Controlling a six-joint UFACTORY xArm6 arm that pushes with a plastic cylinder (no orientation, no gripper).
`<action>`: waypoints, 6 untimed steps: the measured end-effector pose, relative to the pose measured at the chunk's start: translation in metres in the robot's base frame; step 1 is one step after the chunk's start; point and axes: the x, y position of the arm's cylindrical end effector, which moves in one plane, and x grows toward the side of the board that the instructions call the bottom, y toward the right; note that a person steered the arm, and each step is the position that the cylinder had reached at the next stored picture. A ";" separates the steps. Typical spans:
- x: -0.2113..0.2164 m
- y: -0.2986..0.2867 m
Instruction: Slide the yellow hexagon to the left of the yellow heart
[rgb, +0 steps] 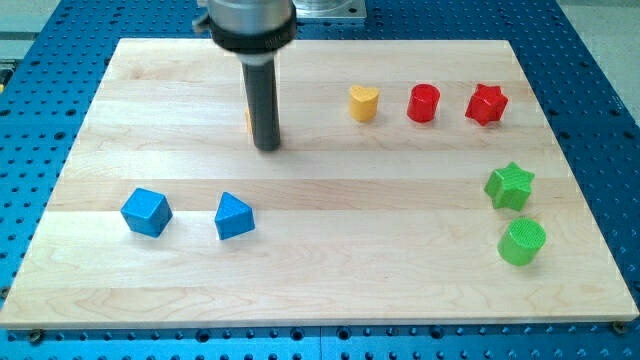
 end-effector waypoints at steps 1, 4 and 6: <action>0.046 -0.030; -0.027 -0.048; 0.005 0.001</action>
